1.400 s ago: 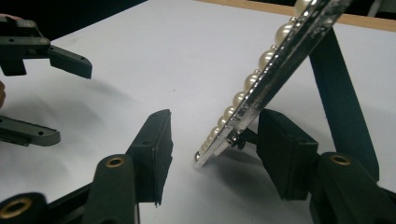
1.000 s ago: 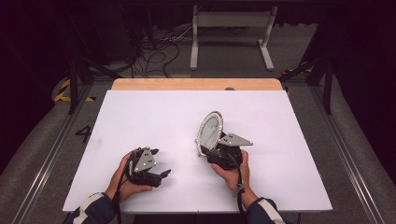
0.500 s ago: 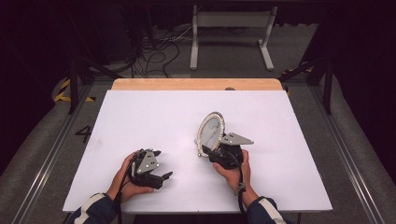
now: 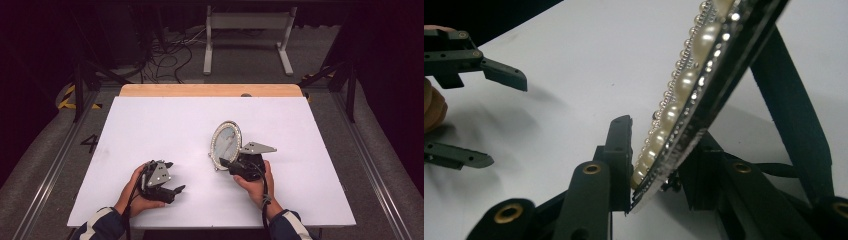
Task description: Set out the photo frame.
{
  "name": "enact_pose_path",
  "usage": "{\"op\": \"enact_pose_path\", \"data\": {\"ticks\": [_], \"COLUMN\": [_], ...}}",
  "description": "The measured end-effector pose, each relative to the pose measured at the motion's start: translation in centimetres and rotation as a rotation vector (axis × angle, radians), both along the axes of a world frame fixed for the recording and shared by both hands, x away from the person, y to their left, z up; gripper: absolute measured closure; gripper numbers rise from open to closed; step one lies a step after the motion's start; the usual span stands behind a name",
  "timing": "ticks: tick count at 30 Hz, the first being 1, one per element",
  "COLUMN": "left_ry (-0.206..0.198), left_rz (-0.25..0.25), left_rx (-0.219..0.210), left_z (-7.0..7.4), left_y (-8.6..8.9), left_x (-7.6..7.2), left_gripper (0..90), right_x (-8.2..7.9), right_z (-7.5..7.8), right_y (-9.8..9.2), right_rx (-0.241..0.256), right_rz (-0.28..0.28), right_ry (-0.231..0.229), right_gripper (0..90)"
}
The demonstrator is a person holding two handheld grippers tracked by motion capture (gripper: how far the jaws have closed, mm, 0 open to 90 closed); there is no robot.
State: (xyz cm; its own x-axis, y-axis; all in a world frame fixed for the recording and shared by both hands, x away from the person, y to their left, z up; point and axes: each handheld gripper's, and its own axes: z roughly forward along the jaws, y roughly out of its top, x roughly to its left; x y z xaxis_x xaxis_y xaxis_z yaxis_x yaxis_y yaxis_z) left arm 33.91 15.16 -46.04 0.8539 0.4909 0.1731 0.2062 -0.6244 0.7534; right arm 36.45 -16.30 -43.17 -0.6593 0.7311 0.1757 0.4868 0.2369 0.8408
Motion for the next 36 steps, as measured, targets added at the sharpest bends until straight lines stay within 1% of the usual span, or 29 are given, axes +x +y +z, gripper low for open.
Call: {"op": "enact_pose_path", "data": {"ticks": [3,9,11,13,14,15,16,18,19,20,21,23,24,25,26,30,32,34,35,36], "left_ry": [0.0,0.0,0.0,-0.001,-0.001,0.0,0.0,-0.003,-0.002,-0.002,0.0,-0.002,-0.003,0.002,0.001,0.012,0.008,0.011,0.008,0.011], "left_rz": [-0.002,-0.001,-0.002,0.0,0.0,-0.005,-0.005,-0.004,-0.004,-0.004,-0.001,0.002,0.002,0.006,0.009,0.017,0.019,0.015,0.009,0.009], "left_rx": [0.003,0.004,0.005,0.001,0.001,-0.009,-0.009,-0.03,-0.047,-0.047,-0.053,-0.055,-0.063,-0.079,-0.087,-0.119,-0.117,-0.128,-0.125,-0.131], "left_z": [0.0,0.0,0.0,0.1,0.1,0.2,0.2,0.4,0.5,0.5,0.6,0.7,0.7,0.9,1.0,1.3,1.4,1.5,1.6,1.6], "left_y": [0.0,0.0,0.0,-0.1,-0.1,-0.1,-0.1,-0.1,-0.2,-0.2,-0.2,-0.4,-0.4,-0.5,-0.6,-1.0,-1.4,-1.8,-2.0,-2.2], "left_x": [0.0,0.0,0.0,0.0,0.0,0.1,0.1,0.3,0.6,0.6,0.8,1.2,1.4,1.7,1.9,2.7,2.9,3.2,3.3,3.4], "left_gripper": [17.0,16.9,16.9,16.9,16.9,17.5,18.5,18.6,18.6,18.6,18.6,18.6,18.5,18.6,18.7,19.0,19.0,19.0,19.0,18.9], "right_x": [-0.1,-0.3,-0.4,-0.5,-0.5,-0.7,-0.7,-1.1,-1.6,-1.6,-1.8,-2.3,-2.4,-2.5,-2.5,-2.0,-1.6,-1.2,-1.0,-1.0], "right_z": [0.1,0.2,0.2,0.2,0.2,0.2,0.2,0.4,0.6,0.6,0.7,0.8,0.8,0.7,0.5,-0.2,-0.7,-1.2,-1.4,-1.5], "right_y": [-0.4,-0.8,-0.8,-0.7,-0.7,-0.7,-0.7,-0.7,-0.8,-0.8,-0.9,-0.9,-1.0,-0.9,-0.9,-0.4,0.2,0.7,1.0,1.1], "right_rx": [0.004,-0.001,-0.002,-0.01,-0.01,-0.024,-0.024,-0.026,-0.046,-0.046,-0.047,-0.041,-0.037,-0.031,-0.018,0.016,0.02,0.038,0.037,0.03], "right_rz": [0.014,0.034,0.03,0.028,0.028,0.022,0.022,0.02,0.008,0.008,0.009,0.006,-0.001,-0.006,-0.011,-0.042,-0.054,-0.067,-0.076,-0.08], "right_ry": [0.014,0.022,0.02,0.006,0.006,-0.013,-0.013,-0.035,-0.065,-0.065,-0.078,-0.098,-0.105,-0.104,-0.106,-0.089,-0.086,-0.071,-0.07,-0.077], "right_gripper": [71.4,72.4,72.0,70.7,70.7,66.5,66.5,65.9,65.6,65.6,65.5,65.6,65.6,65.6,65.7,65.0,65.1,65.4,66.2,67.0]}}
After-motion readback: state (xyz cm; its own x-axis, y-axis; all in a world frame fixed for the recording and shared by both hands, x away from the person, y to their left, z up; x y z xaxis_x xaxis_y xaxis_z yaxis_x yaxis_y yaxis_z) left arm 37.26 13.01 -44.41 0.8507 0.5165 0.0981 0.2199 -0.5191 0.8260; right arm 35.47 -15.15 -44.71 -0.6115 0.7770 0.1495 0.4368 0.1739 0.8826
